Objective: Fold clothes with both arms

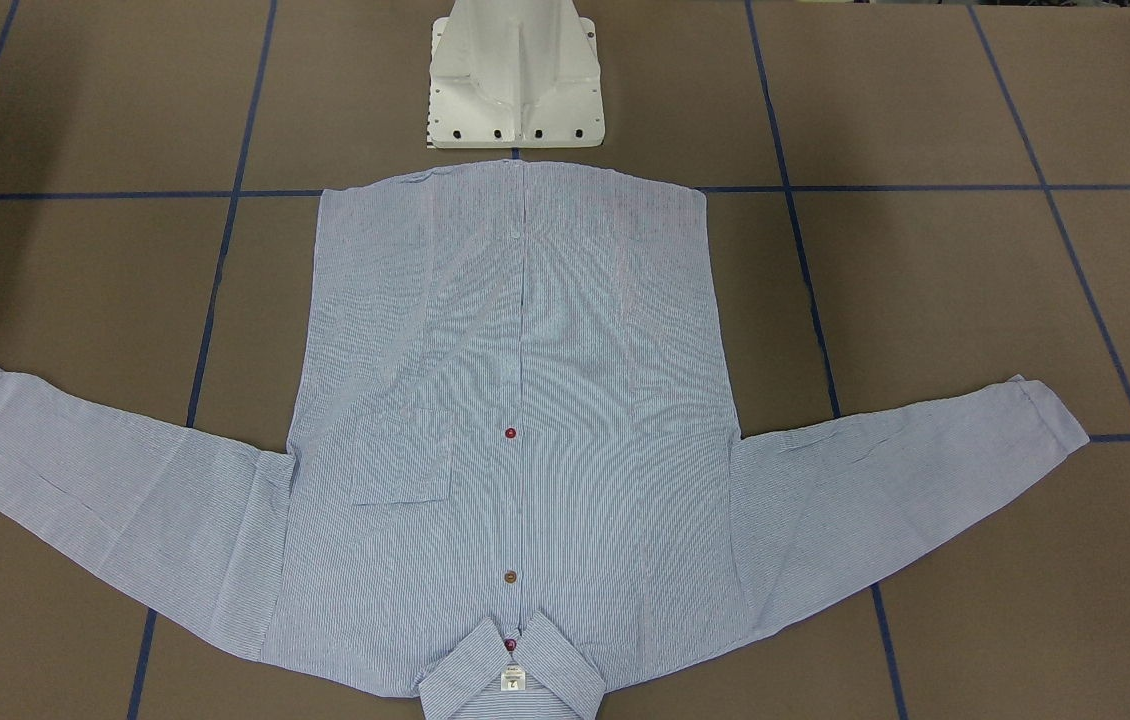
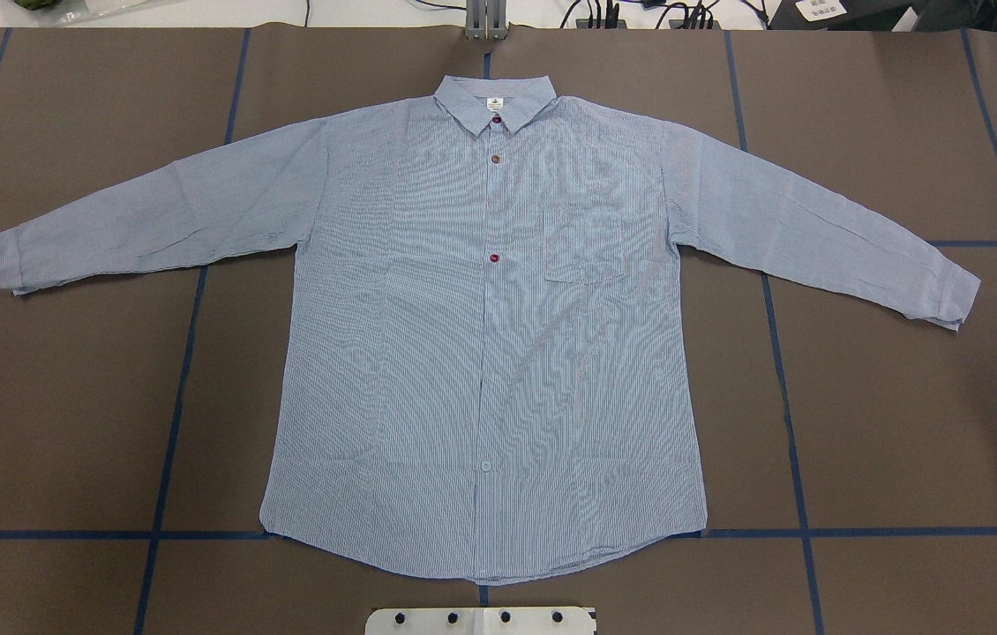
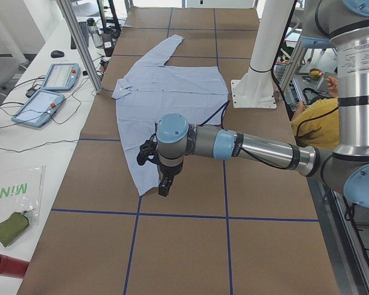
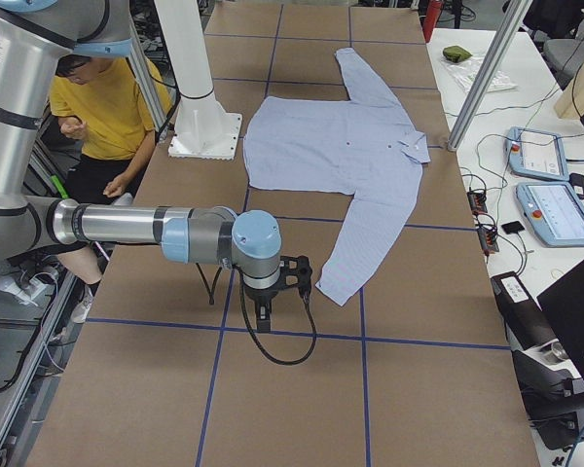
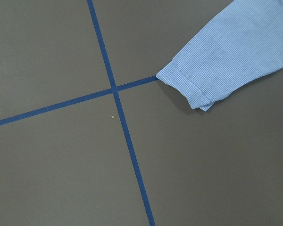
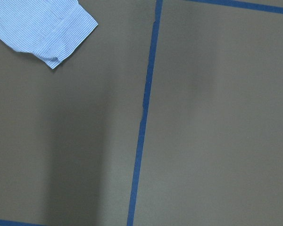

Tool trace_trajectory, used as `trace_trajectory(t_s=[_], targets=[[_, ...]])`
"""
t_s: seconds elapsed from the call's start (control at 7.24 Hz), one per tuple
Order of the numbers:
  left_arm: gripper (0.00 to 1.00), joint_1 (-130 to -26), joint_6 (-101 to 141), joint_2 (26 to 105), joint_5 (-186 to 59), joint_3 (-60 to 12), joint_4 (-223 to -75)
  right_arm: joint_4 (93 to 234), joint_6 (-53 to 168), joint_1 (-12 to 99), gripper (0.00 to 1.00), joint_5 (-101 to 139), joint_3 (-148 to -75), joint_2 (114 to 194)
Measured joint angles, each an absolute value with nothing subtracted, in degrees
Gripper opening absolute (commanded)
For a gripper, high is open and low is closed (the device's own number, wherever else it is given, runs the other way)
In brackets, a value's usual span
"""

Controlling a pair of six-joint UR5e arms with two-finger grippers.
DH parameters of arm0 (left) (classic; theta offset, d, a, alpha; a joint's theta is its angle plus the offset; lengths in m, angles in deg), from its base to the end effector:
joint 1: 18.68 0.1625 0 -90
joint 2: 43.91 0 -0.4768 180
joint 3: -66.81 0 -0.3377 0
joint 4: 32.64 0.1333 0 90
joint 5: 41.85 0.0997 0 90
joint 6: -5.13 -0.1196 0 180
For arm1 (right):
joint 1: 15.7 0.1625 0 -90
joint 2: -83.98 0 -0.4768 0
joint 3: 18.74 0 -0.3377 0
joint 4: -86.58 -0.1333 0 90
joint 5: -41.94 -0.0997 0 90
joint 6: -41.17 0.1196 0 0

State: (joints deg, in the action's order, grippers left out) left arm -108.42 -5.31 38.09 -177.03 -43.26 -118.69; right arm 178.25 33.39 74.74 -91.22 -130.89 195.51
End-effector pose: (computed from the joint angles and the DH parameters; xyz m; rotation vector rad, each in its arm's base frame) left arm -0.0468 -0.3747 0.6334 0.2041 0.7739 0.2326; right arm 0.0535 -0.2604 0.6914 0.0366 -0.7530 -0.1151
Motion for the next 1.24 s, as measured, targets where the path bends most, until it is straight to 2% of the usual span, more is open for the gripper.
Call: trace_trajectory(t_s=[0.69, 0.97, 1.24], targets=[[1.0, -108.6, -5.7, 37.7, -176.9, -45.7, -121.4, 178.2, 33.4, 74.7, 1.0, -90.8, -130.6, 194.1], [1.0, -108.7, -5.4, 38.3, -176.7, -47.3, -130.2, 176.1, 33.7, 74.7, 1.0, -91.0, -130.6, 190.0], [1.0, -108.7, -5.3, 42.4, -176.7, -43.7, -144.1, 168.8, 34.0, 74.8, 1.0, -90.9, -128.2, 185.7]])
